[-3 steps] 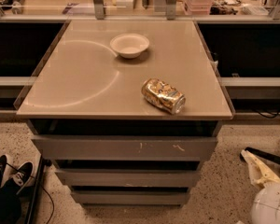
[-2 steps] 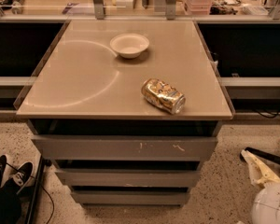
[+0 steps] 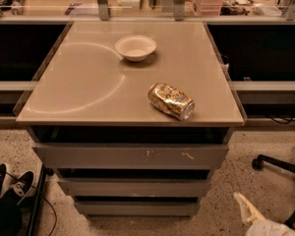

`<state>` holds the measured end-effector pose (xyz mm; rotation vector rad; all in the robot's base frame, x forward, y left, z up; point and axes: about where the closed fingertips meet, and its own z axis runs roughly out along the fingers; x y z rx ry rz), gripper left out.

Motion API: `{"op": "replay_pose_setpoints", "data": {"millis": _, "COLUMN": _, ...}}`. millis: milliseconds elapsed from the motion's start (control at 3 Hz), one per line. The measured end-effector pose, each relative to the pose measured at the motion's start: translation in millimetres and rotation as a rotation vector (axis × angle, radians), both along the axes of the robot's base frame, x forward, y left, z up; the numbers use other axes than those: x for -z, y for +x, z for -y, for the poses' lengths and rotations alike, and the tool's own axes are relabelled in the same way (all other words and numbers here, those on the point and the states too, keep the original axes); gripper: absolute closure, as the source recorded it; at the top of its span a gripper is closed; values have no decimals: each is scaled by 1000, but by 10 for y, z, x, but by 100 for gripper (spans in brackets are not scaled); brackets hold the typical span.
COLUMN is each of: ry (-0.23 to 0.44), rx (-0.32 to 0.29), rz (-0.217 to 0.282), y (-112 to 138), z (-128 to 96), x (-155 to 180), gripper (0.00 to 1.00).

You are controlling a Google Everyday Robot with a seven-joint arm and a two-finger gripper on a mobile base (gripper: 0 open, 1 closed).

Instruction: Open middle drawer

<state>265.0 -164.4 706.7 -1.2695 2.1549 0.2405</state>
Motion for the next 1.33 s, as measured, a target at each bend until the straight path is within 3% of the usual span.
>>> {"op": "replay_pose_setpoints", "data": {"millis": 333, "ry": 91, "rx": 61, "rz": -76, "y": -144, "z": -79, "x": 809, "gripper": 0}}
{"op": "replay_pose_setpoints", "data": {"millis": 667, "ry": 155, "rx": 115, "rz": -103, "y": -137, "z": -181, "x": 1354, "gripper": 0}}
{"op": "replay_pose_setpoints", "data": {"millis": 1000, "ry": 174, "rx": 128, "rz": -118, "y": -130, "z": -196, "x": 1486, "gripper": 0}}
{"op": "replay_pose_setpoints", "data": {"millis": 1333, "ry": 178, "rx": 160, "rz": -78, "y": -60, "z": -116, "x": 1441, "gripper": 0}}
